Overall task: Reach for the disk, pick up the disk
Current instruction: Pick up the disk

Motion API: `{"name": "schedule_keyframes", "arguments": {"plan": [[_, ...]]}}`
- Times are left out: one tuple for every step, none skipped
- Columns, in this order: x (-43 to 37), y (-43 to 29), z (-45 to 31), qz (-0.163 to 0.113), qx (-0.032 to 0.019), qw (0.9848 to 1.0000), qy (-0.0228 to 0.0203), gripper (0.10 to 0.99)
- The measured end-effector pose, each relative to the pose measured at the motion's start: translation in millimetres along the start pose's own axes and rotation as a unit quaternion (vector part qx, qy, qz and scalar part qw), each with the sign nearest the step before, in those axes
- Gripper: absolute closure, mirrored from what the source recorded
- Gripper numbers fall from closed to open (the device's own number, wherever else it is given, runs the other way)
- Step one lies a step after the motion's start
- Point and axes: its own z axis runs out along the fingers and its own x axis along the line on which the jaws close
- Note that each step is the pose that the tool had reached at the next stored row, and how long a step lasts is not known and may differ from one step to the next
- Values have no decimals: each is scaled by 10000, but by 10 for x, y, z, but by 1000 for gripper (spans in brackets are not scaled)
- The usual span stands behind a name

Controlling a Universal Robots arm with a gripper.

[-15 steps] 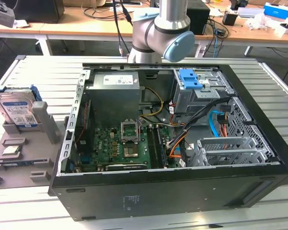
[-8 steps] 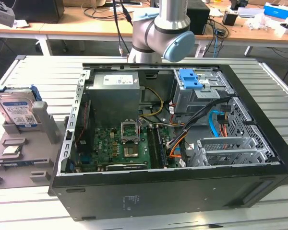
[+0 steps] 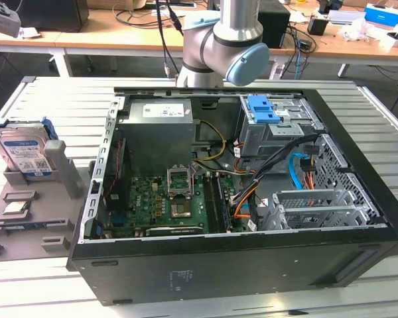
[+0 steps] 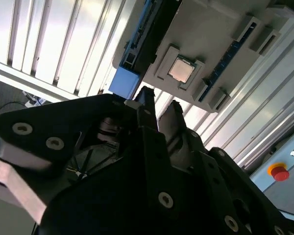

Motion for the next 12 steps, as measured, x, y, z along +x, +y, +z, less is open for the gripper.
{"name": "schedule_keyframes", "arguments": {"plan": [[0, 0, 0, 0, 0, 10000, 0, 729], [0, 0, 0, 0, 0, 10000, 0, 729], [0, 0, 0, 0, 0, 10000, 0, 667], [0, 0, 0, 0, 0, 10000, 0, 667], [0, 0, 0, 0, 0, 10000, 0, 549], [0, 0, 0, 0, 0, 10000, 0, 549], [0, 0, 0, 0, 0, 10000, 0, 549], [0, 0, 0, -1, 0, 10000, 0, 482], [-4, 0, 1, 0, 1, 10000, -1, 482], [-28, 1, 1, 0, 0, 10000, -1, 482], [-58, 2, 0, -1, 0, 10000, 0, 482], [-79, 3, 0, -1, 0, 10000, 0, 482]]}}
